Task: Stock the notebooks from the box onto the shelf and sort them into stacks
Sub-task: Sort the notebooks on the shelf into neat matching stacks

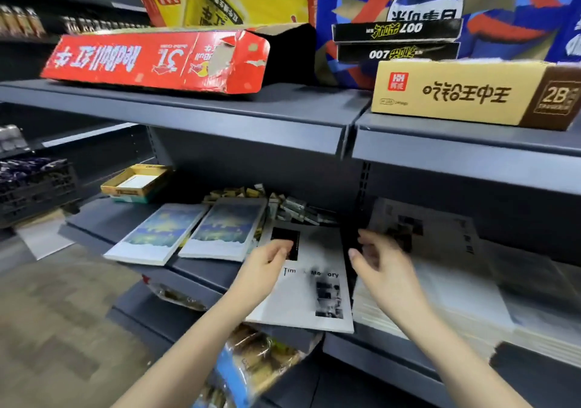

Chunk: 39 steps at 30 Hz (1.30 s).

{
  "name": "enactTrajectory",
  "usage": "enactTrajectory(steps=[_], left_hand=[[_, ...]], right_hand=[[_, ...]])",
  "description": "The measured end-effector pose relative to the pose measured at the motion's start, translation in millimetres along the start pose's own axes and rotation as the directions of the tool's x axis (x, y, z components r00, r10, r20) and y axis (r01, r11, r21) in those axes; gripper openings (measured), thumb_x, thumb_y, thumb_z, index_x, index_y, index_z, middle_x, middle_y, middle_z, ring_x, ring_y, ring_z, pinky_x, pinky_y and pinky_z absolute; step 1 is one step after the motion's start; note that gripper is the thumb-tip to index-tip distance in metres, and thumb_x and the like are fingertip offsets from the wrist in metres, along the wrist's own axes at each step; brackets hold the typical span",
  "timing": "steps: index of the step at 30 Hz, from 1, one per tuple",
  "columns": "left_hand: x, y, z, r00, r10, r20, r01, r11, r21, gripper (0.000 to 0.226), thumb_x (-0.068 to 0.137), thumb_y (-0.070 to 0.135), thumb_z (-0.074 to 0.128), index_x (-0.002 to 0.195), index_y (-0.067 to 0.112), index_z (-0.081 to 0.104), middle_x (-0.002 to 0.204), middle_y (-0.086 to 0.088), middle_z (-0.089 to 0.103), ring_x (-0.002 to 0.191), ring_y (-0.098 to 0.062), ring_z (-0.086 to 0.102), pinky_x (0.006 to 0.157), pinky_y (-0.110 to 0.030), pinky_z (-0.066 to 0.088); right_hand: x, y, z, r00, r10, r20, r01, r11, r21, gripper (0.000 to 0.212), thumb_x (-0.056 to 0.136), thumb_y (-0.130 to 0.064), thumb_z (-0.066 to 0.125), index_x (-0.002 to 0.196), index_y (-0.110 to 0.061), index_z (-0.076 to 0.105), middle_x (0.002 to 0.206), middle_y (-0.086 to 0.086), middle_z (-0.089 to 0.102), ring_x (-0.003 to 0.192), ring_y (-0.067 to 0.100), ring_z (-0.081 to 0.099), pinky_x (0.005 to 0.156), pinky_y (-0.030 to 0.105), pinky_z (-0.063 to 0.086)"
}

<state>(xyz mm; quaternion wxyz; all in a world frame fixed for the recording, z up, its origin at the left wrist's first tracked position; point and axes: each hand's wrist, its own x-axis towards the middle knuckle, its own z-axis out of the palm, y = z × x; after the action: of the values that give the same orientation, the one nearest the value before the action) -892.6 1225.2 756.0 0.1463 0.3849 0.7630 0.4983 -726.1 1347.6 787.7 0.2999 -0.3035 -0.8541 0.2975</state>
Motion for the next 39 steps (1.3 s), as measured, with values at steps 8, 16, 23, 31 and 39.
enactTrajectory(steps=[8, 16, 23, 31, 39], left_hand=[[9.0, -76.1, -79.1, 0.953, -0.146, -0.267, 0.192, 0.969, 0.157, 0.03, 0.096, 0.01, 0.043, 0.122, 0.014, 0.057, 0.107, -0.006, 0.062, 0.101, -0.026, 0.06, 0.075, -0.026, 0.04], [25.7, -123.3, -111.3, 0.984, -0.088, -0.153, 0.16, 0.81, 0.565, 0.062, 0.078, 0.031, 0.072, 0.132, 0.014, 0.047, 0.137, -0.005, 0.047, 0.128, -0.024, 0.041, 0.106, -0.036, 0.034], [39.3, -129.6, -104.5, 0.966, -0.077, -0.247, 0.218, 0.756, 0.618, 0.064, 0.077, 0.043, 0.07, 0.13, 0.019, 0.045, 0.133, -0.005, 0.049, 0.118, -0.032, 0.045, 0.097, -0.037, 0.038], [38.6, -114.4, -100.5, 0.909, -0.174, -0.38, 0.298, 0.907, 0.297, 0.049, 0.091, 0.048, 0.047, 0.121, 0.01, 0.052, 0.113, -0.01, 0.063, 0.109, -0.031, 0.055, 0.087, -0.038, 0.044], [36.3, -89.1, -102.5, 0.827, -0.484, -0.287, 0.444, 0.874, -0.197, 0.028, 0.091, 0.034, 0.057, 0.092, 0.007, 0.063, 0.078, -0.01, 0.061, 0.069, -0.022, 0.055, 0.061, -0.03, 0.044]], right_hand=[[28.0, -46.6, 92.6, 0.977, -0.103, 0.185, 0.105, 0.995, 0.002, 0.041, 0.091, -0.03, 0.055, 0.13, -0.017, 0.051, 0.123, 0.001, 0.054, 0.109, 0.016, 0.055, 0.087, 0.021, 0.042], [57.3, -65.8, 170.9, 0.927, -0.003, 0.375, 0.019, 0.999, -0.039, 0.034, 0.088, -0.028, 0.056, 0.116, -0.008, 0.057, 0.107, 0.009, 0.062, 0.104, 0.024, 0.055, 0.081, 0.026, 0.039], [77.7, -67.7, 199.6, 0.934, 0.106, 0.342, -0.117, 0.993, 0.014, 0.028, 0.088, -0.024, 0.056, 0.103, -0.001, 0.062, 0.099, 0.014, 0.068, 0.096, 0.03, 0.061, 0.071, 0.028, 0.043], [91.9, -57.9, 213.8, 0.873, 0.298, 0.385, -0.392, 0.9, 0.192, 0.028, 0.089, -0.021, 0.053, 0.11, -0.001, 0.055, 0.096, 0.016, 0.067, 0.082, 0.029, 0.065, 0.069, 0.034, 0.054], [75.8, -64.6, 158.5, 0.842, 0.249, 0.478, -0.464, 0.787, 0.406, 0.02, 0.098, -0.009, 0.039, 0.115, -0.015, 0.046, 0.096, 0.012, 0.062, 0.048, 0.011, 0.056, 0.04, 0.015, 0.045]])
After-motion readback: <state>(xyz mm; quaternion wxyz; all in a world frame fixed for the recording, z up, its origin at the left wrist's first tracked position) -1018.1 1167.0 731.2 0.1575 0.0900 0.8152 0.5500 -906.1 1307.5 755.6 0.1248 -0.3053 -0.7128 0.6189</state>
